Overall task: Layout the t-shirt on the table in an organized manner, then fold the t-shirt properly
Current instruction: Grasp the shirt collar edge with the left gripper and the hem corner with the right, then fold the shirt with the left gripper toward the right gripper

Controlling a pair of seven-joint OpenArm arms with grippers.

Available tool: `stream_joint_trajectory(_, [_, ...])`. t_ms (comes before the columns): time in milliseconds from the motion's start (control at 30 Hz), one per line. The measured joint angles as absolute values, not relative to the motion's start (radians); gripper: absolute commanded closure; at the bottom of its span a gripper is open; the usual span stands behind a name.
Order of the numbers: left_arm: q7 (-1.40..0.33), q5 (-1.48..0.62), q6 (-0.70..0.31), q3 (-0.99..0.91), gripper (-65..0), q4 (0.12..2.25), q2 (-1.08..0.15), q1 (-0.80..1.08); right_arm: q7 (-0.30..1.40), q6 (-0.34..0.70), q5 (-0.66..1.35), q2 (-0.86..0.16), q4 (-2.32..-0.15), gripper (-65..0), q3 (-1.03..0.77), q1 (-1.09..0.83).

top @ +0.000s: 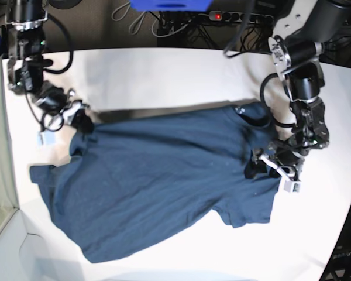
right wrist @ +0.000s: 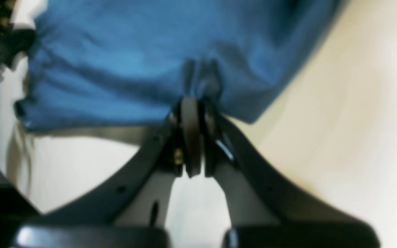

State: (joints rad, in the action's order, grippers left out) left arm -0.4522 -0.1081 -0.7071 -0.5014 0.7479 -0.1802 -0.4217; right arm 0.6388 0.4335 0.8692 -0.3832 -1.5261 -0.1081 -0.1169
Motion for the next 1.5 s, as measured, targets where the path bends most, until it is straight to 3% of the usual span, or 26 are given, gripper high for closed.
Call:
stream_joint_trajectory(133, [-0.459,-0.105,-0.706,-0.502,-53.1,0.753,-0.183,-0.422,0.703,0.438,0.874,-0.415,-1.686,0.0,-0.110,-0.061])
stream_joint_trajectory(267, [-0.459,-0.113,-0.707,-0.502,-53.1,0.755,-0.189,-0.414,0.786,0.447,0.874,-0.410,-1.689,0.0,-0.101,0.065])
stream_joint_trajectory(500, [-0.525,-0.123,-0.707,-0.502,-53.1,0.811,-0.190,-0.392,0.804,0.448,0.874,-0.351,-1.381,0.0,-0.096,0.368])
stream_joint_trajectory(633, [-0.661,-0.099,-0.699,-0.503,-53.1,0.976,-0.183,-0.327,0.777,0.436,0.861,-0.308,-1.142,0.0,-0.094,0.545])
stream_joint_trajectory(767, [-0.791,-0.089,-0.699,-0.504,-53.1,1.196,-0.173,-0.276,0.654,0.436,0.868,-0.307,-1.024,0.0,0.020,0.640])
stream_joint_trajectory(900, [-0.875,-0.113,-0.704,-0.514,-53.1,1.473,-0.134,-0.248,0.557,0.439,0.876,-0.287,-0.957,0.0,0.167,0.690])
stream_joint_trajectory(1033, [-0.953,-0.090,-0.700,-0.512,-53.1,1.602,-0.060,-0.157,0.503,0.440,0.871,-0.274,-0.883,0.0,0.238,0.701])
stream_joint_trajectory(1300, [-0.954,-0.051,-0.700,-0.365,-53.3,1.555,0.091,-0.015,0.485,0.438,0.874,-0.269,-0.877,0.0,0.258,0.686])
stream_joint_trajectory(1500, [-0.853,-0.005,-0.698,-0.350,-53.3,1.510,0.153,0.028,0.491,0.438,0.872,-0.268,-0.877,0.0,0.260,0.653])
